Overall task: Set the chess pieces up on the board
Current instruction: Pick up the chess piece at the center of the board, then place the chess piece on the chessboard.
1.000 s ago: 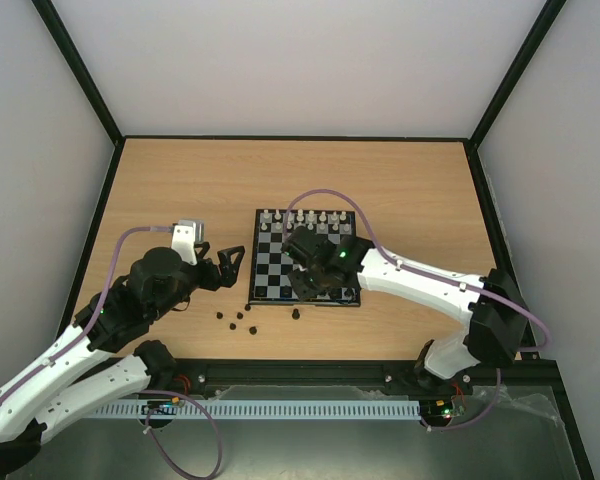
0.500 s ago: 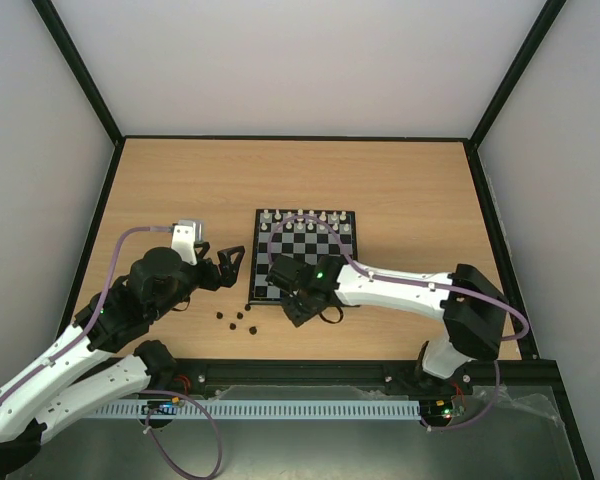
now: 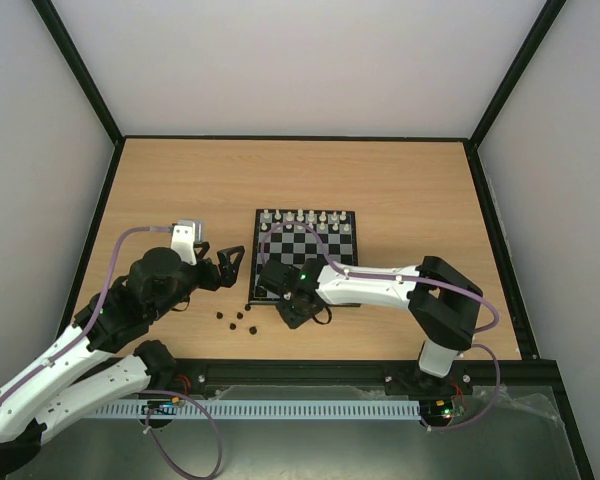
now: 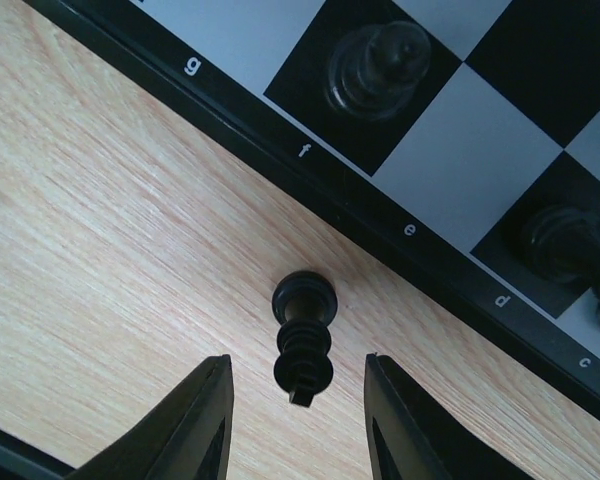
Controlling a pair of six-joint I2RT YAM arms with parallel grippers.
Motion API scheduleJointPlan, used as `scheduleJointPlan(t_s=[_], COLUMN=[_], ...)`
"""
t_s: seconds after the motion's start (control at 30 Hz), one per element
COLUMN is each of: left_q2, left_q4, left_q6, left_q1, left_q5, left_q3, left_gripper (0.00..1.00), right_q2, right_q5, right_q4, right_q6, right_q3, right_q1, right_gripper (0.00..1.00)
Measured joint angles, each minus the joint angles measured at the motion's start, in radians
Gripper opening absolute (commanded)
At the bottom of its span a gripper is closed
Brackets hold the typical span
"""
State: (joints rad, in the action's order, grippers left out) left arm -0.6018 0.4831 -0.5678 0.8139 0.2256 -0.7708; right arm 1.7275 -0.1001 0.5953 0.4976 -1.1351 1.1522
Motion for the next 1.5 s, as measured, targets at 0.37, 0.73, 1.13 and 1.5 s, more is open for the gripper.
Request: scheduleJointPlan(t_s=[0.37, 0.73, 1.13, 1.5], left_q2=[0.0, 0.0, 0.0, 0.0], left_q4=[0.0, 0.0, 0.0, 0.0], left_q6=[0.0, 0.0, 0.0, 0.0], left_q1=[0.0, 0.0, 0.0, 0.0], left_q5=[0.0, 0.0, 0.0, 0.0], left_q3=[0.0, 0.0, 0.0, 0.0], left_gripper=[0.99, 0.99, 0.99, 0.99], right_q2=[0.016, 0.027, 0.021, 0.022], right_q5=[-0.01, -0.014, -0.046, -0.052], right_q4=[-0.019, -0.023, 0.003, 0.034], right_q6=[-0.003, -0.014, -0.034, -0.076], right_q3=[-0.003, -0.007, -0.091, -0.134], right_q1=[-0.006, -0.021, -0.076, -0.134], right_gripper=[0.24, 0.14, 0.14, 0.14])
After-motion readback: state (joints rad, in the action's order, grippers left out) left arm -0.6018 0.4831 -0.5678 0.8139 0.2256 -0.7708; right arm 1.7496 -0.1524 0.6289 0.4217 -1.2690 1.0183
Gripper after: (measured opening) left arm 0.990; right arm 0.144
